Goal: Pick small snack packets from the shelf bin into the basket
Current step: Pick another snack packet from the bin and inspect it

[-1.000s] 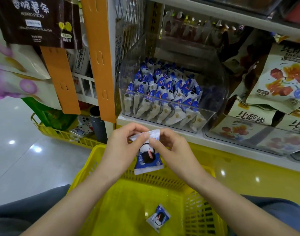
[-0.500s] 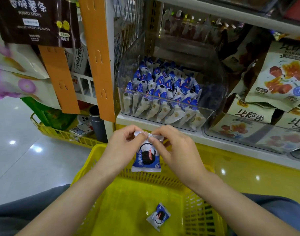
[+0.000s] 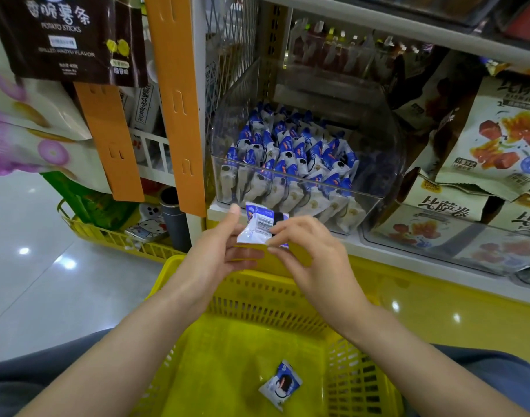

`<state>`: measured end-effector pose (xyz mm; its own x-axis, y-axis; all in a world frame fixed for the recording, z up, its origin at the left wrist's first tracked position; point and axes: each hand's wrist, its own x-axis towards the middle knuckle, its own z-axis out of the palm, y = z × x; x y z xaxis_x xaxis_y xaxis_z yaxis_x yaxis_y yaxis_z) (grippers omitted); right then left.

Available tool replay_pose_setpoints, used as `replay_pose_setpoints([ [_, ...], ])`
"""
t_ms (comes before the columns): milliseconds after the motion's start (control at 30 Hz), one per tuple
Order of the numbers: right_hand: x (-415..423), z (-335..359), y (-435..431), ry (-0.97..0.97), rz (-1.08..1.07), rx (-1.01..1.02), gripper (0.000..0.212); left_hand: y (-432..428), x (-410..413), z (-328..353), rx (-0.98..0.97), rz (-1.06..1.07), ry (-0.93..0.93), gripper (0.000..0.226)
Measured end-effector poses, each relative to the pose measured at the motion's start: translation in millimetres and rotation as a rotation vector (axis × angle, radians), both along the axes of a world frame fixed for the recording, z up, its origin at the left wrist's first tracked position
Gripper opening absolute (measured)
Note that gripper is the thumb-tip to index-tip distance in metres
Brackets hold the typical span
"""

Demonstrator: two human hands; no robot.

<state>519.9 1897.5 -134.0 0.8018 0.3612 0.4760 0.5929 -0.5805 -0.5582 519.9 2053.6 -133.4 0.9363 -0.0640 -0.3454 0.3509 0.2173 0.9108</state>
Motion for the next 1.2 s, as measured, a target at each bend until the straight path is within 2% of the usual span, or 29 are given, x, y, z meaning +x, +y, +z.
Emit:
replay_pose_setpoints([
  [100,-2,-1,0,-0.073,0.059,-0.137,0.010,-2,-3,-1,0.047,0.072,-0.078,0.025],
  [167,-4,0,3,-0.014,0.040,-0.132,0.017,-4,-4,-1,0.095,0.134,-0.097,0.019],
  [233,-6,1,7,0.171,-0.059,0.038,0.023,-6,-2,0,0.134,0.170,-0.116,0.018],
  [300,-3,4,10,0.447,-0.148,0.270,0.026,-6,-2,1,0.138,0.172,-0.142,0.018],
  [400,4,8,10,0.872,-0.065,0.556,0.028,-7,-5,1,0.134,0.081,-0.203,0.020],
  [467,4,9,11,0.963,-0.011,0.630,0.029,-9,-5,-3,0.275,0.061,-0.296,0.018],
  [533,3,9,10,0.987,-0.017,0.683,0.028,-9,-5,-7,0.479,0.092,-0.387,0.020],
  [600,2,8,10,0.998,-0.026,0.751,0.026,-10,-7,-10,0.577,0.096,-0.470,0.031],
  [733,2,7,10,0.975,-0.051,0.716,0.026,-13,-13,-12,0.639,0.028,-0.546,0.038],
  [1000,4,3,8,0.884,-0.023,0.588,0.029,-10,-11,-16,0.629,-0.086,-0.531,0.038],
  [1200,1,-1,11,0.813,-0.003,0.516,0.023,-7,-11,-19,0.859,-0.033,-0.578,0.032],
])
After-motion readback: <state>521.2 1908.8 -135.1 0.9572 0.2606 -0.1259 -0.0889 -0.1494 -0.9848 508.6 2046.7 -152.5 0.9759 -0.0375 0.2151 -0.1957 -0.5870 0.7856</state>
